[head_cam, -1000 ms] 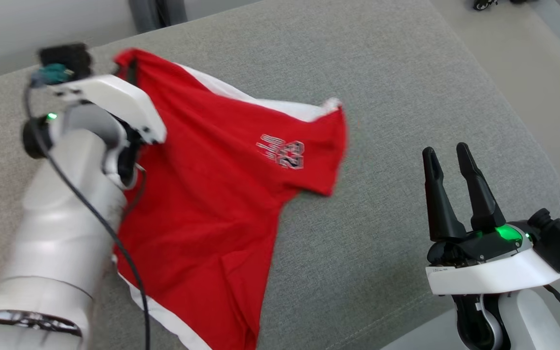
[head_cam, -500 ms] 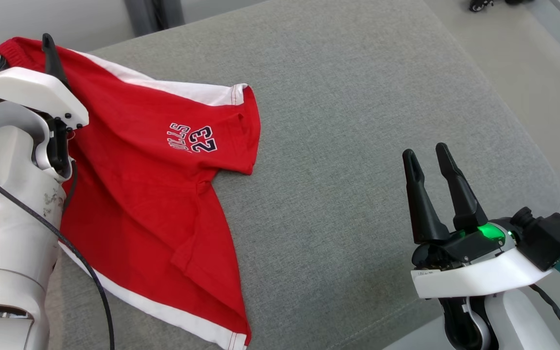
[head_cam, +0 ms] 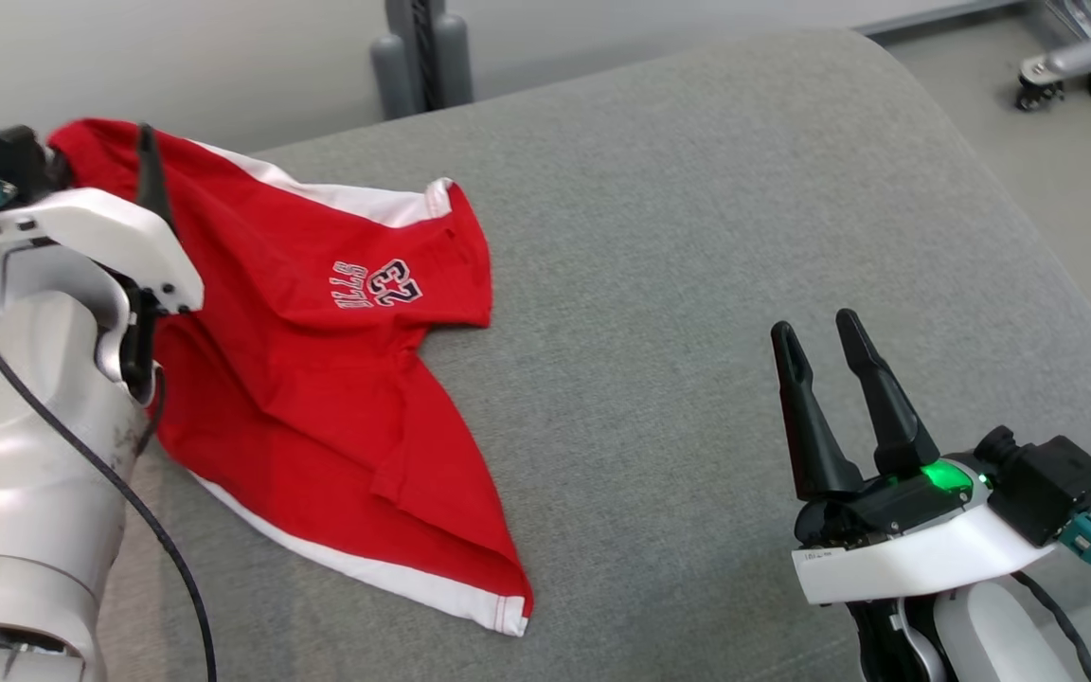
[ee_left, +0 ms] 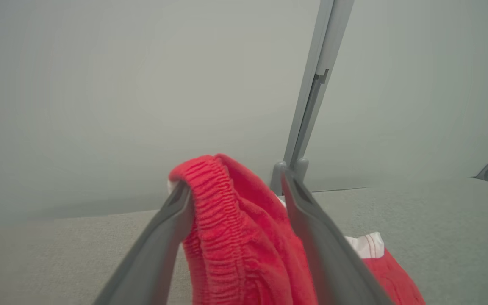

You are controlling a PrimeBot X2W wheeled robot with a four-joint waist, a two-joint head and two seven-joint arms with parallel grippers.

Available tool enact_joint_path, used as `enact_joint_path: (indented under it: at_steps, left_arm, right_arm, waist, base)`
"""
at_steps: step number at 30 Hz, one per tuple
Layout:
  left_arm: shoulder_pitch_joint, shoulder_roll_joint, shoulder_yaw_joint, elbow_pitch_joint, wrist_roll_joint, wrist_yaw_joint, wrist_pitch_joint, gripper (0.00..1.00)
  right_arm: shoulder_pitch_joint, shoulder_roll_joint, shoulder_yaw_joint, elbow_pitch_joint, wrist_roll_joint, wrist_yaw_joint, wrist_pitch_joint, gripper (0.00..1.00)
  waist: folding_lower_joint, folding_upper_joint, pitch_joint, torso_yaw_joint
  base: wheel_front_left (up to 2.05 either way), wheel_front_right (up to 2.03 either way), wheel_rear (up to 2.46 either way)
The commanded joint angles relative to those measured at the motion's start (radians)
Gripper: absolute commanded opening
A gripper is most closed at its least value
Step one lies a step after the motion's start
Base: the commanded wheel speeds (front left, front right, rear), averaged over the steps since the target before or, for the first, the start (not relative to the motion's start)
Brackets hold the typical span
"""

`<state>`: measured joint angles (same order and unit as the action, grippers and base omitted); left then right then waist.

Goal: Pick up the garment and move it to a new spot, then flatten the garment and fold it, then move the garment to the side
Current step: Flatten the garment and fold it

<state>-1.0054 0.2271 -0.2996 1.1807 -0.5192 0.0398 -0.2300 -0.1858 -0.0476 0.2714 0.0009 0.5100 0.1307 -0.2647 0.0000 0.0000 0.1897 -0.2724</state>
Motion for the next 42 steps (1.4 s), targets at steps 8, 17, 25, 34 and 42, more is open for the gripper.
enact_joint_path:
  at_steps: [8,17,25,34,42]
  left_arm:
    - [0.041,-0.009,-0.071,0.057,0.035,-0.080,0.125,1.00]
    - [0.062,0.018,-0.140,0.034,0.085,-0.092,0.113,1.00]
    - [0.224,-0.007,-0.121,-0.147,0.080,-0.036,-0.029,1.00]
    - [0.660,-0.046,-0.044,-0.742,0.150,0.088,-0.033,1.00]
    - [0.917,-0.116,0.008,-0.980,0.220,0.057,-0.033,1.00]
  right_arm:
    - [0.006,-0.005,0.020,0.010,0.006,0.000,-0.002,1.00]
    - [0.019,-0.004,0.014,0.011,0.009,0.000,-0.002,1.00]
    - [0.051,-0.004,0.006,0.009,-0.051,0.000,-0.002,1.00]
    - [0.108,-0.005,-0.022,0.025,-0.132,0.000,-0.002,1.00]
    - [0.118,-0.004,-0.026,0.060,-0.173,0.000,-0.002,1.00]
  waist:
    - [0.0000,0.0000,-0.047,0.033]
    - [0.0000,0.0000,-0.079,0.049]
    - [0.0000,0.0000,-0.128,0.110]
    - [0.0000,0.0000,-0.157,0.222]
    - [0.0000,0.0000,-0.161,0.286]
  base:
    - [0.00,0.00,0.00]
    - [0.00,0.00,0.00]
    - [0.00,0.00,0.00]
    - [0.00,0.00,0.00]
    - [0.00,0.00,0.00]
